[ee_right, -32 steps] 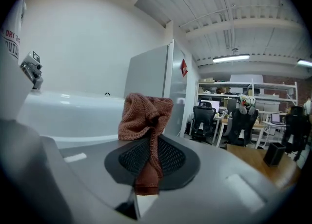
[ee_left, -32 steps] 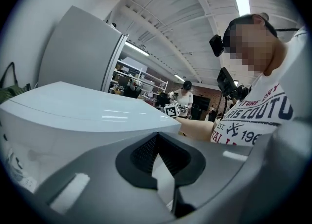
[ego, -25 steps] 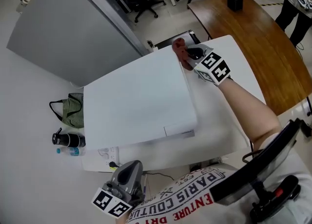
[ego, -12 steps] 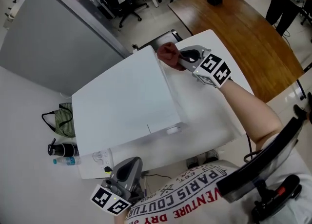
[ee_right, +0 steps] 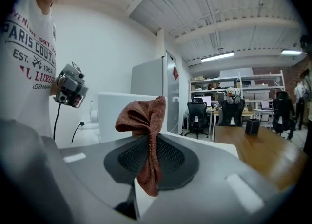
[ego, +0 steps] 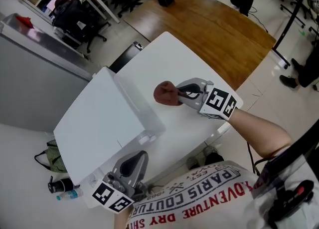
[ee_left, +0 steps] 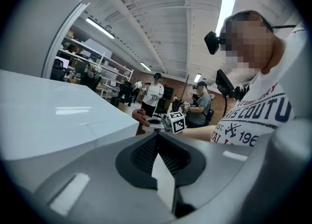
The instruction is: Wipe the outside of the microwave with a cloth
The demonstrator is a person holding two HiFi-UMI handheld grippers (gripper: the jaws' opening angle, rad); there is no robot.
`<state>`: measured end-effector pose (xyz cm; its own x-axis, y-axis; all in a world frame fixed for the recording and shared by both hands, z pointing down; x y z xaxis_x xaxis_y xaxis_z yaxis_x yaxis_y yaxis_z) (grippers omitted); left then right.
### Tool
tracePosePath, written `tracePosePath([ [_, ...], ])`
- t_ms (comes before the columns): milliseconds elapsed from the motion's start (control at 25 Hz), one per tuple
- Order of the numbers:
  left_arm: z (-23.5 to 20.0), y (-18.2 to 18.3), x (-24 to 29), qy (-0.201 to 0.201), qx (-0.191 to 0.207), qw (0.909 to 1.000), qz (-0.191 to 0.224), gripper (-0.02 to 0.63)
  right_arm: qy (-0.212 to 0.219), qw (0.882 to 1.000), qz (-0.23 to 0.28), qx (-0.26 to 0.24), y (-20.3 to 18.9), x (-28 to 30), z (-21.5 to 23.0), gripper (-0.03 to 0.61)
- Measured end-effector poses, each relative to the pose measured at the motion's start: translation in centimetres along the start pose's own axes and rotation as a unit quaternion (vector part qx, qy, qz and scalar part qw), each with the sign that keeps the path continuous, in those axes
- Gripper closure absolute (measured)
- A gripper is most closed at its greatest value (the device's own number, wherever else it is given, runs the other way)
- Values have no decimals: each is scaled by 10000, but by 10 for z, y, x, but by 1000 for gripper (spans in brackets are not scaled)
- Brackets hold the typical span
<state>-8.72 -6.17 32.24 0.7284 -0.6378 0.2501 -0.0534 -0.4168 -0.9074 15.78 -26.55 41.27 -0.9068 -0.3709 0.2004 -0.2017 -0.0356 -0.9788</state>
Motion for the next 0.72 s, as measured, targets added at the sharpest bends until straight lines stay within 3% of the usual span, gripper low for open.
tracePosePath([
  [360, 6, 3, 35, -682, 100, 9973, -238, 612, -207, 9989, 233, 347, -29, -30, -75, 541],
  [720, -4, -3, 14, -315, 132, 9991, -240, 612, 97, 9994, 31, 332, -52, 24, -92, 541],
])
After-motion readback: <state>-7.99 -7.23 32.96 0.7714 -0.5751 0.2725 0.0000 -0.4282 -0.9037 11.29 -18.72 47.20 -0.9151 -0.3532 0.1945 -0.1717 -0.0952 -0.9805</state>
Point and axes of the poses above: the fingertips, and each gripper's own axes: x forward along the fingers, z to its right, y out of its top, the point moved 10 cm from there along -x, backward along the fingers, and after that the axes turned 5 degrees about -y, right-handed, at the moved point
